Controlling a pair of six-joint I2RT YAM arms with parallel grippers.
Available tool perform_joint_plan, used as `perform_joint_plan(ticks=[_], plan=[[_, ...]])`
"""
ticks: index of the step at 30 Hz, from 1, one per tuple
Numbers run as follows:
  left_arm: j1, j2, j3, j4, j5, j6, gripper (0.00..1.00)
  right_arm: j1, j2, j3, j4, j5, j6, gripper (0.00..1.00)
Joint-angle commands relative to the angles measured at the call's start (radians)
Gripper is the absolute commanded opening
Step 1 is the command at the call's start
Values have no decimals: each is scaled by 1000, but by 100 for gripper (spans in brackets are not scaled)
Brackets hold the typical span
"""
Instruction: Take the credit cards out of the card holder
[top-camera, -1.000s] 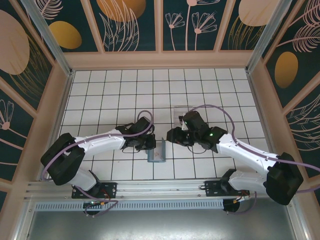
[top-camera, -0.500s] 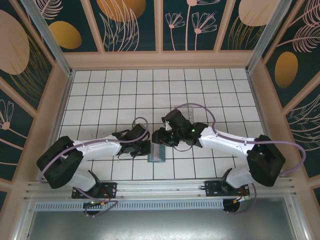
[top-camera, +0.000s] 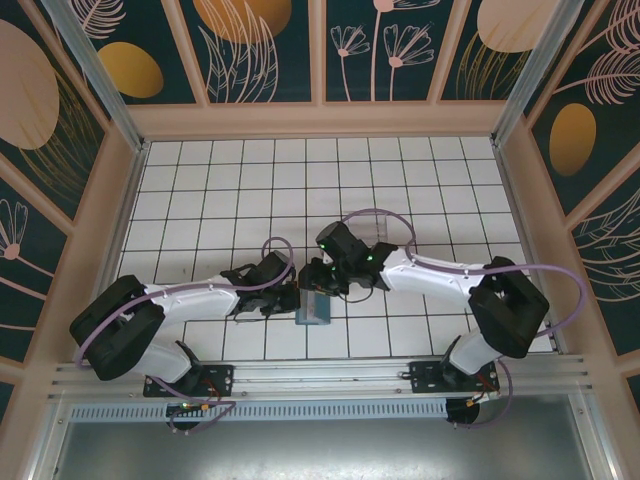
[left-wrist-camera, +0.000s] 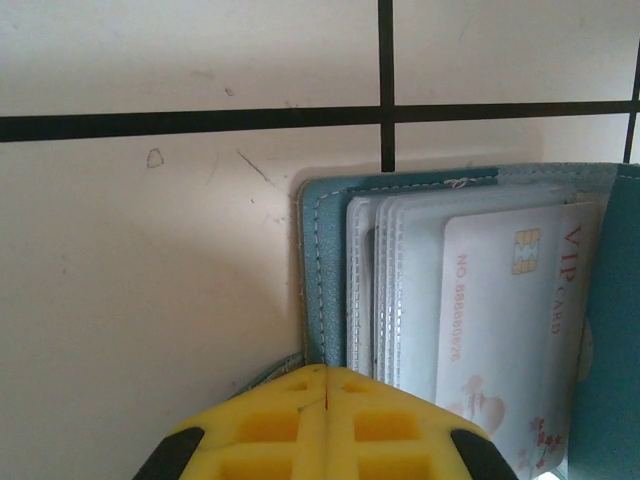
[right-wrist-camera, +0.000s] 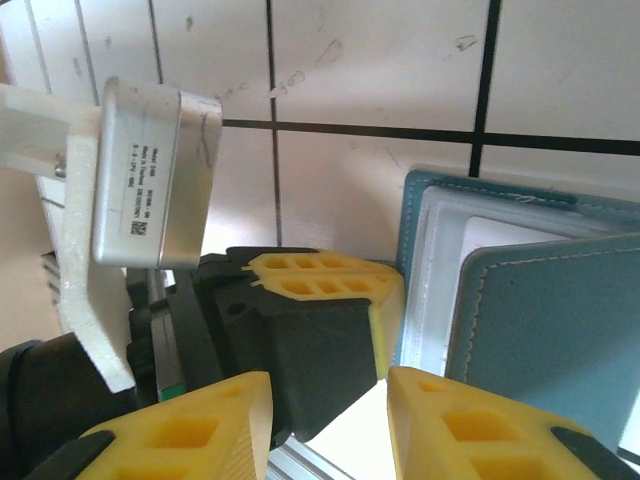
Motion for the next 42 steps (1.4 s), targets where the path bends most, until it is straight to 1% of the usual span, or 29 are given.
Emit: perform_joint_plan(ticks=[1,9,14,17,22,24,25,33,42], plan=[[0,-7,-15,4,15,2,3,24,40,76,-140,101,-25,37],[-1,-11,-16,-6,7,6,3,54,75,150,-332,217,-59,37],[0,-16,-19,-9,4,3,2,59,81,151,-365,246,-68,38],[0,-17,-20,-12,2,3,2,60,89,154,-375,254,-71,41],[0,-21,-18,-15,0,0,2,70,72,141,-291,205,-70,57],[1,-22,-18,-15,0,2,2,73,75,137,-269,190,-65,67],[1,-21,-18,-15,-1,1,2,74,82,137,-268,190,-64,68],[1,-24,-20,-20,-3,0,2,74,123,101,-280,231,-58,69],[1,-27,-19,-32,-12,1,2,74,99,94,-343,304,-52,68]])
